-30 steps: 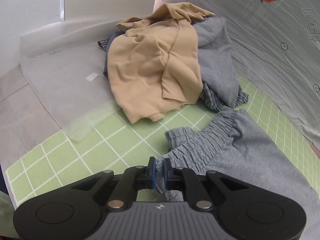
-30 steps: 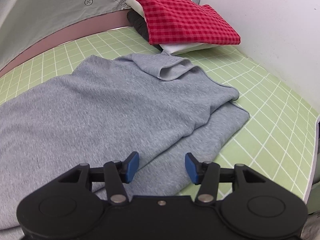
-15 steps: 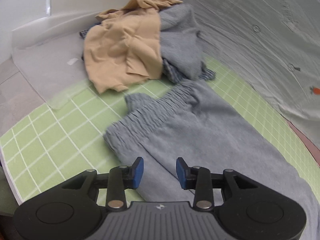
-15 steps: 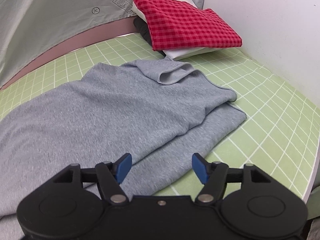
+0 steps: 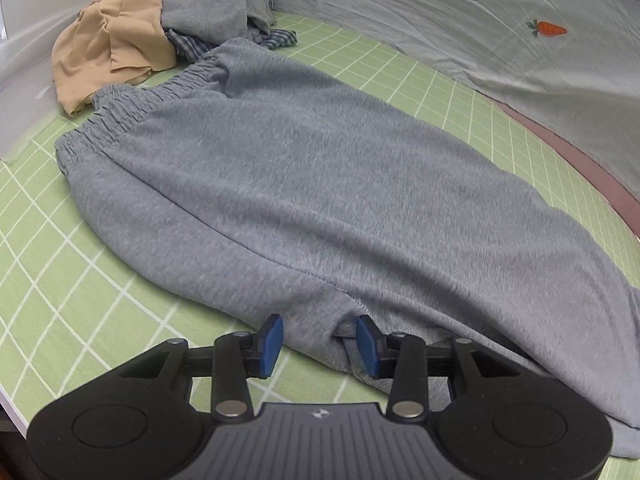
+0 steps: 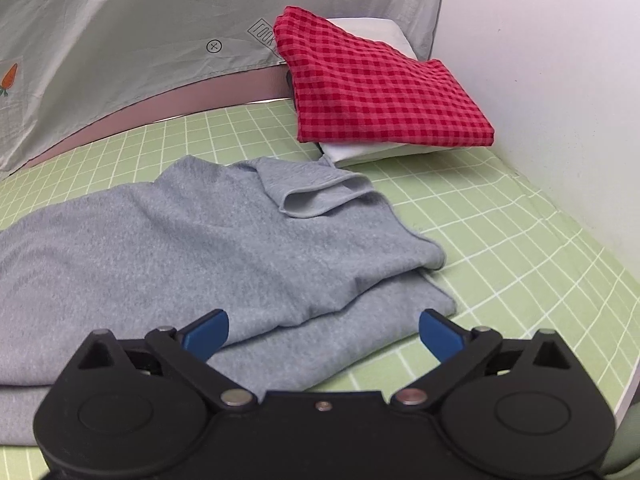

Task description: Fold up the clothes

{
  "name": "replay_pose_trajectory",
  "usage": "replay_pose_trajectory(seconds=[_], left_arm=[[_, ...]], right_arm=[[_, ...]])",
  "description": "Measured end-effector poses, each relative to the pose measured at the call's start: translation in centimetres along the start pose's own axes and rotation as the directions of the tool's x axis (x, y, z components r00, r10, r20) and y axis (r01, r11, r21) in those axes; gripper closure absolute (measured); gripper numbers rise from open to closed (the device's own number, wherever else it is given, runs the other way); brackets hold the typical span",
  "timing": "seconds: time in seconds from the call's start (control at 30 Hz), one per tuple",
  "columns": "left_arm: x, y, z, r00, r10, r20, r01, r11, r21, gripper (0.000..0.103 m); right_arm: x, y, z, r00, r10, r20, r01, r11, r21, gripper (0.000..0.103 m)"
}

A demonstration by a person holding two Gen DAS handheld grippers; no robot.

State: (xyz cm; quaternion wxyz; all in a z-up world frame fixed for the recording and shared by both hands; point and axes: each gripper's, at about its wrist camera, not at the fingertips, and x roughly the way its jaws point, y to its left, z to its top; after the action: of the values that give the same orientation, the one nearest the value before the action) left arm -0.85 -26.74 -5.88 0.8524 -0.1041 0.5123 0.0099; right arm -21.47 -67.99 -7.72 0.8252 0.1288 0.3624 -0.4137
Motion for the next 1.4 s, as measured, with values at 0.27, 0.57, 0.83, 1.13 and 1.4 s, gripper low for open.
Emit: replay_pose_trajectory(seconds=[0.27,0.57,0.83,1.13,1.4], left_arm=[[1.7,-1.8,0.6,0.995,0.093,-0.023,-0.093,0.996,0.013,0.053],[2.6,-2.6,1.7,0.982,0.181,-0.045,-0.182,0.983,-0.02,0.042],[2.5,-3.1,1.6,0.974,0.217,-0.056,-0.219,0.976,-0.017,0.039],[2.4,-2.2,1.4,0.977,0.204,-0.055,-0.205,0.979,-0.005,0.038],[0.9,-1.8,0.3,0.99,0.142,-0.025,-0.143,0.989,-0.032,0.039]], right_arm=[[6.0,0.0,3.8,1.0,-0.016,-0.017,0.014,0.991,-0.132,0.001],[14.5,-0.2,10.1,0.994,-0.102,-0.03,0.096,0.98,-0.172,0.001],[15.6,-4.7,12.2,0.986,-0.164,-0.011,0.164,0.984,0.067,0.001],[10.2,-9.3,7.7,0.985,-0.167,-0.053,0.175,0.951,0.255,0.001],[5.8,-7.3,2.0,0.994,-0.062,-0.088,0.081,0.968,0.236,0.001]])
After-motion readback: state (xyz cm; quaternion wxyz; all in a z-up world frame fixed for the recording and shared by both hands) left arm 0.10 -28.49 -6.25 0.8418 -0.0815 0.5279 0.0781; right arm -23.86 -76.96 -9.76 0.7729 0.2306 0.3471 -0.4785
